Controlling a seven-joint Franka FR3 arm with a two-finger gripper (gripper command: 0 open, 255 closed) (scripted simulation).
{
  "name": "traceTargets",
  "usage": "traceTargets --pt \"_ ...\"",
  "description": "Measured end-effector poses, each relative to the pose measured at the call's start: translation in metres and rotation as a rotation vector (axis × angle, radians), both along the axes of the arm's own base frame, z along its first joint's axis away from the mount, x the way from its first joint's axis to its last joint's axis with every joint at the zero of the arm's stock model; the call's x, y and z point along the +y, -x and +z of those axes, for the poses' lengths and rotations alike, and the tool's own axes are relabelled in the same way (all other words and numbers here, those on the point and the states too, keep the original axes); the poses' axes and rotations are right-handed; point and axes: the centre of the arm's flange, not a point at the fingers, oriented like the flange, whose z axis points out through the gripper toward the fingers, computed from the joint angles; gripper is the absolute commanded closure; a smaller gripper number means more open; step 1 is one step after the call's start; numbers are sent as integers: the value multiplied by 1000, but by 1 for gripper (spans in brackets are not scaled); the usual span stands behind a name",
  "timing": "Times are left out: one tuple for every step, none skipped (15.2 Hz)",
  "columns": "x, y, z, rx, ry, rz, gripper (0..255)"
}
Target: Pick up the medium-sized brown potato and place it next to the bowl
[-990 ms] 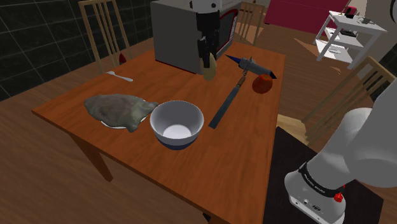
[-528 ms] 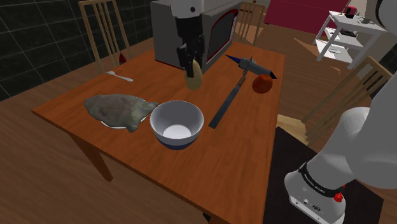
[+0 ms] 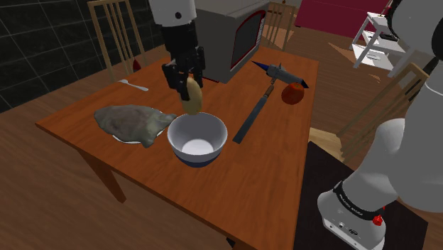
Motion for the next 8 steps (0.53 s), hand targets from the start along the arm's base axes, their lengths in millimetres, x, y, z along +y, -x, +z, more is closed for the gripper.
traceTargets --pt "13 -1 1 0 0 0 255" --pt "26 2 1 0 0 0 255" --pt "40 5 1 0 0 0 255" --pt "53 9 2 0 0 0 255" --pt "64 11 0 0 0 0 255" --pt "77 15 1 0 0 0 255" --pt "91 18 2 0 0 0 255" --pt "103 19 2 0 0 0 255"
